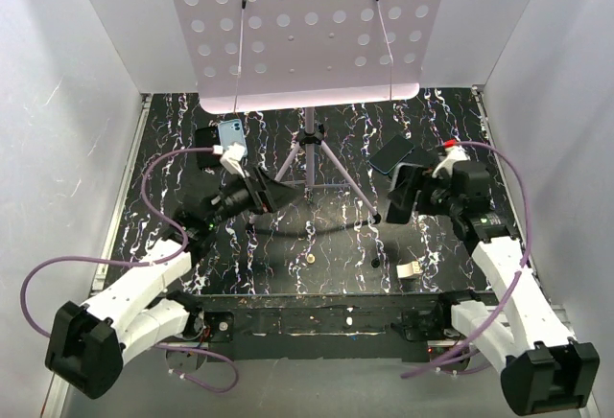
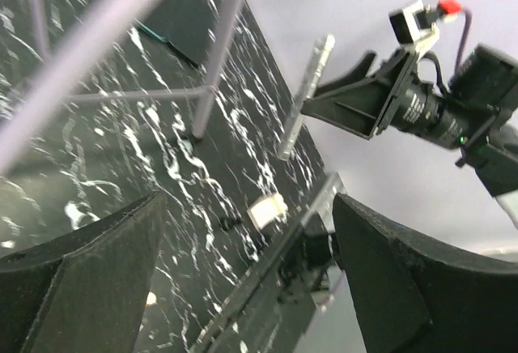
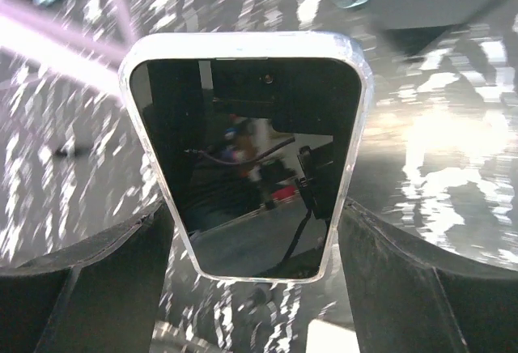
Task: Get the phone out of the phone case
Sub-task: Adjust the phone.
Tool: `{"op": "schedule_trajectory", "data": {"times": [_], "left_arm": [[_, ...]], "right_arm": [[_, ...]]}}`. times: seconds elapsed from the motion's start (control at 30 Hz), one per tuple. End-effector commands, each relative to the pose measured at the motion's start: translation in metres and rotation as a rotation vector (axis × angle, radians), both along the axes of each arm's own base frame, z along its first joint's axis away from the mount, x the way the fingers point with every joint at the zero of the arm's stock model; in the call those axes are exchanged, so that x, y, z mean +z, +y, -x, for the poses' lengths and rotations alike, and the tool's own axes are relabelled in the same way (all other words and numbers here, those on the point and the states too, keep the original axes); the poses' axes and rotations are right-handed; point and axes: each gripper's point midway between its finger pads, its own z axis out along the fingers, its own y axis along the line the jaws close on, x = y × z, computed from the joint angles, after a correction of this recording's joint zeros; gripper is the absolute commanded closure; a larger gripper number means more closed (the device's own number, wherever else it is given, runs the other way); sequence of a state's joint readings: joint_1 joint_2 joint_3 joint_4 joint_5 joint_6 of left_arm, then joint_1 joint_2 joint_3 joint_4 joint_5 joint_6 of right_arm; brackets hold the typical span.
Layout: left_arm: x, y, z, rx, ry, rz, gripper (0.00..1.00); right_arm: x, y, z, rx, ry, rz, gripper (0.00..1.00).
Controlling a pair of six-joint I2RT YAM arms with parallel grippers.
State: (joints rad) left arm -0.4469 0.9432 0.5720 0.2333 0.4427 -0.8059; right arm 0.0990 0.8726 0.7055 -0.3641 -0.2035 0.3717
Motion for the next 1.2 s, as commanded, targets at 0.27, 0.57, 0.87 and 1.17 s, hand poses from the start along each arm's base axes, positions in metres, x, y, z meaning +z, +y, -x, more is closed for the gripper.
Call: {"op": "schedule_trajectory", "data": {"times": [0.27, 0.57, 0.87, 1.17], "left_arm": [[0.012, -0.051, 0.032, -0.154, 0.045, 0.043, 0.08], [-0.007, -0.076, 0.028, -0.166, 0.138, -0.067, 0.20], [-0.018, -0.075, 0.026, -0.136, 0.170, -0.115, 0.43], [-0.029, -0.086, 0.038, -0.204, 0.231, -0.127, 0.60]], "right_arm": [[0.032, 0.136, 0.068, 0.533, -0.118, -0.219, 0.99], [0.039, 0.182, 0.081, 0.628, -0.086, -0.217, 0.99], [0.054, 0.210, 0.090, 0.649, -0.107, -0.200, 0.99], [0.062, 0.228, 0.087, 0.631, -0.122, -0.148, 0.99]]}}
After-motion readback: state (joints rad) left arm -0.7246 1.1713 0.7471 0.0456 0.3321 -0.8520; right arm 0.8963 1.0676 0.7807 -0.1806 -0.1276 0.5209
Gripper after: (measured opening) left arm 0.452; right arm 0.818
